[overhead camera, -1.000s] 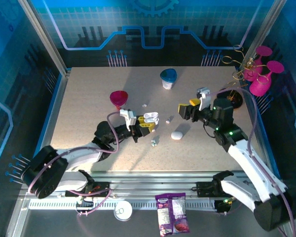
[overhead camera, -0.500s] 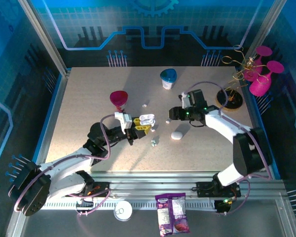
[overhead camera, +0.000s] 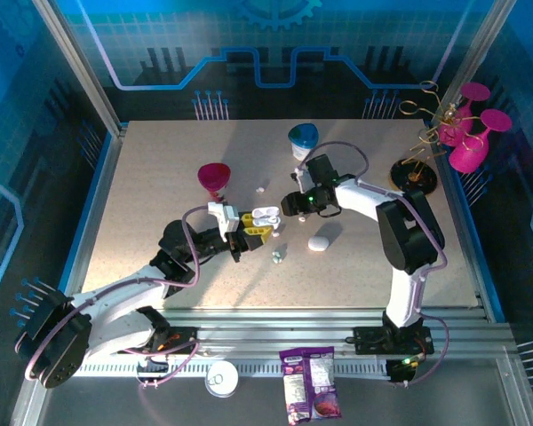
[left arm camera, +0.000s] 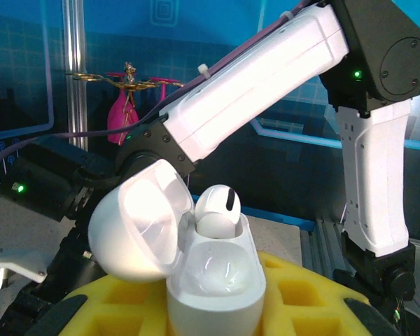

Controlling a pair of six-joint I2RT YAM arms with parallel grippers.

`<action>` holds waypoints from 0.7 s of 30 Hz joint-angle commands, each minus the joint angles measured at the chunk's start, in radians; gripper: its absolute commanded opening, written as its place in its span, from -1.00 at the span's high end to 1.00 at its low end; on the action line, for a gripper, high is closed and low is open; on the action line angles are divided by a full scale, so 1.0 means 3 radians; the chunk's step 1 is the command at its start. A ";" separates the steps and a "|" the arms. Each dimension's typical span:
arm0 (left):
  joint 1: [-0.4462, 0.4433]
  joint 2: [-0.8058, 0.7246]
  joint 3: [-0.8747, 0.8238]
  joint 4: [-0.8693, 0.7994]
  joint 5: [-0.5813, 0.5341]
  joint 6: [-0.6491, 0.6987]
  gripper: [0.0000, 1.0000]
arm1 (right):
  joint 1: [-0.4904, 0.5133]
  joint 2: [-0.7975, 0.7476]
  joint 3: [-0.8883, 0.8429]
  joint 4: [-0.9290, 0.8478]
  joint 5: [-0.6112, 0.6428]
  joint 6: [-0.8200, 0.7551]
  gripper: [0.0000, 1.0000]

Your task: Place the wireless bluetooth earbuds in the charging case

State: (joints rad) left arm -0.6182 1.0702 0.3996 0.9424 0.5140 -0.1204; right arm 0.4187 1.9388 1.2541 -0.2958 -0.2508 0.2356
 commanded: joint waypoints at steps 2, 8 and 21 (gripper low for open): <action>-0.0022 -0.0044 -0.0062 0.0020 0.0107 0.0074 1.00 | 0.0030 0.0148 0.0124 -0.0178 -0.0116 -0.0169 -0.27; -0.0050 -0.0090 -0.0076 -0.0024 0.0100 0.0073 1.00 | 0.0011 0.0072 -0.0023 -0.0180 -0.0132 -0.0176 -0.27; -0.0107 -0.0098 -0.0059 -0.0063 0.0073 0.0089 1.00 | 0.0017 -0.0425 -0.0577 -0.0169 -0.0042 -0.0086 -0.26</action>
State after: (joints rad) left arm -0.6418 1.0607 0.3935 0.9192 0.5213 -0.1200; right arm 0.4179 1.8629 1.1130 -0.3153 -0.2695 0.2016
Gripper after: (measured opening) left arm 0.235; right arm 0.633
